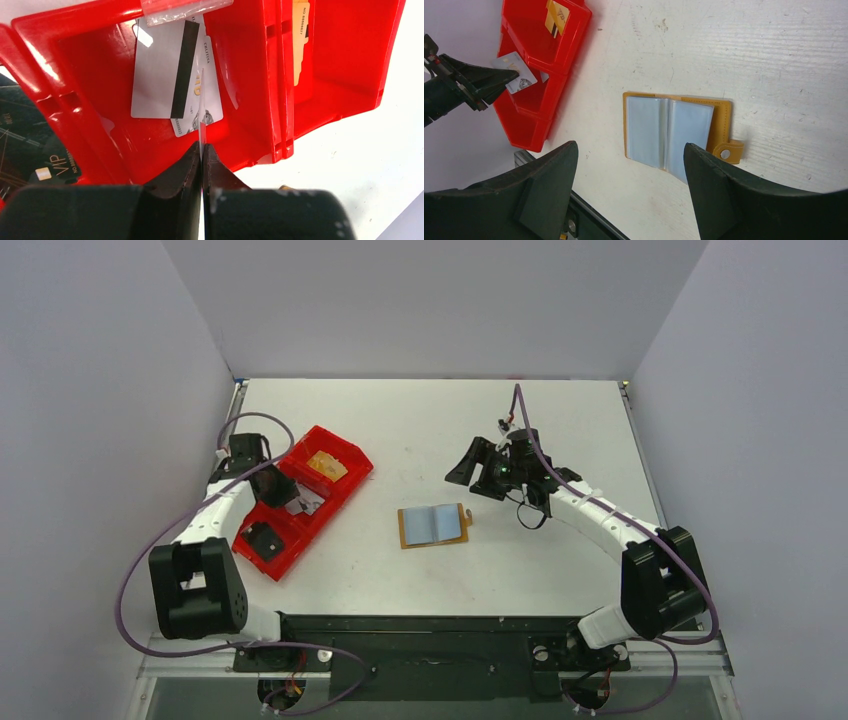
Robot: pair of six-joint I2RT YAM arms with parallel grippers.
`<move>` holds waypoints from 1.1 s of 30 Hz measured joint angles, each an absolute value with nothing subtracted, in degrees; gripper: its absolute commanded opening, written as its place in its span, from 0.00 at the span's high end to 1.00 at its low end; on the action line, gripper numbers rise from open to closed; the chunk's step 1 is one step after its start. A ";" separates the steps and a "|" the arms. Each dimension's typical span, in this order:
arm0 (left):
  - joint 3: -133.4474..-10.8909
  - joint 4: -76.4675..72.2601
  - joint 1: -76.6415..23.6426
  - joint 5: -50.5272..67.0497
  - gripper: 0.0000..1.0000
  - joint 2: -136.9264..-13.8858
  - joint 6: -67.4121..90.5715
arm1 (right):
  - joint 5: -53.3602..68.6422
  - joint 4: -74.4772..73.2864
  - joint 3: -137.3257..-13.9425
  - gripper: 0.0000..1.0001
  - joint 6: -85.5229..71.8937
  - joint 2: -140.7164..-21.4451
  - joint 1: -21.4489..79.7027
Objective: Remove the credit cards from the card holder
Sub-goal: Place the credit card in the storage box.
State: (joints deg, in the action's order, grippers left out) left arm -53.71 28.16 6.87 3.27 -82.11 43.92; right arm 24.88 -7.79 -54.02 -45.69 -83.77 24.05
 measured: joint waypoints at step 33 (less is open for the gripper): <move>-54.02 27.27 3.64 3.77 0.47 -77.89 41.34 | 22.85 -10.09 -54.02 0.27 -44.29 -83.79 25.96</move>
State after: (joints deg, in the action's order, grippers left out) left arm -54.02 27.27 3.64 3.77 -77.89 41.34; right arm 22.85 -10.09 -54.02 -44.29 -83.79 25.96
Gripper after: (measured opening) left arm 0.516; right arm 0.731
